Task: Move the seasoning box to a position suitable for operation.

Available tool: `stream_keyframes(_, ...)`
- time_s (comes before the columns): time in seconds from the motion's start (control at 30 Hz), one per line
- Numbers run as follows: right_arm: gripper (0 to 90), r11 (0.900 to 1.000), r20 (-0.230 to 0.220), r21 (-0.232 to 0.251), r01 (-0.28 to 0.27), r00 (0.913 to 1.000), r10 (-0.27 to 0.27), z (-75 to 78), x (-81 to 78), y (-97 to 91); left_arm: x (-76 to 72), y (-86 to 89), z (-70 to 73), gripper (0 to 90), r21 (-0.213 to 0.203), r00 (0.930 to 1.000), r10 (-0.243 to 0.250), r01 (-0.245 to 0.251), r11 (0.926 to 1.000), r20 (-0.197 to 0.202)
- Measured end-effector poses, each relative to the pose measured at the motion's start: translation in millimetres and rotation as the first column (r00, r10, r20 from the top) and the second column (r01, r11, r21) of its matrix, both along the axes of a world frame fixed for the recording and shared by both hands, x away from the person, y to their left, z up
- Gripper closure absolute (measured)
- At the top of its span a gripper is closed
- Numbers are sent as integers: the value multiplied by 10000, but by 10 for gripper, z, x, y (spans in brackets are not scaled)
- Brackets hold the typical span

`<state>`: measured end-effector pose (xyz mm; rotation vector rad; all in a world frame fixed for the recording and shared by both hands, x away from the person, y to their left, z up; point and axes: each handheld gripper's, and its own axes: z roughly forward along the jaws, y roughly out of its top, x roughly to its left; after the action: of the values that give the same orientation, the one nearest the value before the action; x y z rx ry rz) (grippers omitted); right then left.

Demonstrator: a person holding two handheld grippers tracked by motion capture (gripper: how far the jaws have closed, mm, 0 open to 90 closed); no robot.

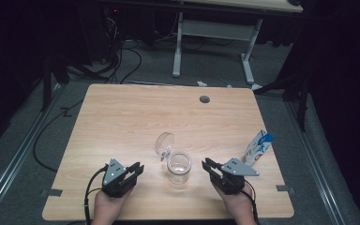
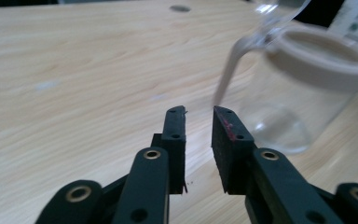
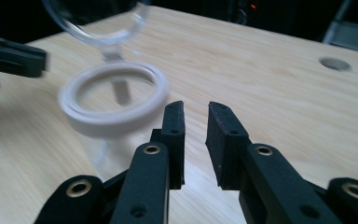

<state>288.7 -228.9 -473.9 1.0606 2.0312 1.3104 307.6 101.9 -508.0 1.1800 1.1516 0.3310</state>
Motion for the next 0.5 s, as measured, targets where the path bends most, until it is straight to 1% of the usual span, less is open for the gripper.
stream_keyframes(0.07,736,9993,-172,-105,370,9992,-372,-50,-4,-99,12,99,-75,726,283,9997,246,-246,9993,17)
stream_keyframes(0.1,727,9984,-285,-157,538,9981,-543,-72,-4,-149,12,99,-75,722,283,9997,246,-246,9993,17)
stream_keyframes(0.13,727,9984,-285,-157,538,9981,-543,-72,-4,-149,19,138,-104,722,356,9994,349,-350,9988,16)
stream_keyframes(0.2,701,9960,-482,-69,896,9948,-899,-111,-20,-253,38,193,-134,716,341,9987,502,-501,9982,-34)
stream_keyframes(0.23,673,9912,-604,-169,1310,9894,-1317,-146,-54,-358,43,202,-131,710,263,9986,524,-523,9983,-34)
stream_keyframes(0.27,673,9912,-604,-169,1310,9894,-1317,-146,-54,-358,44,203,-128,710,221,9987,517,-516,9984,-29)
stream_keyframes(0.3,662,9895,-659,-176,1432,9874,-1440,-158,-68,-394,43,200,-125,707,222,9989,473,-474,9986,15)
stream_keyframes(0.33,620,9840,-770,-272,1761,9811,-1777,-187,-116,-489,40,198,-123,706,254,9991,412,-414,9988,81)
stream_keyframes(0.4,597,9769,-791,-395,2098,9740,-2124,-213,-170,-582,34,187,-130,706,316,9995,279,-283,9991,134)
stream_keyframes(0.47,573,9688,-824,-460,2434,9656,-2465,-232,-219,-683,31,177,-131,706,282,9996,252,-256,9993,134)
stream_keyframes(0.5,573,9688,-824,-460,2434,9656,-2465,-232,-219,-683,31,177,-131,706,282,9996,252,-256,9993,134)
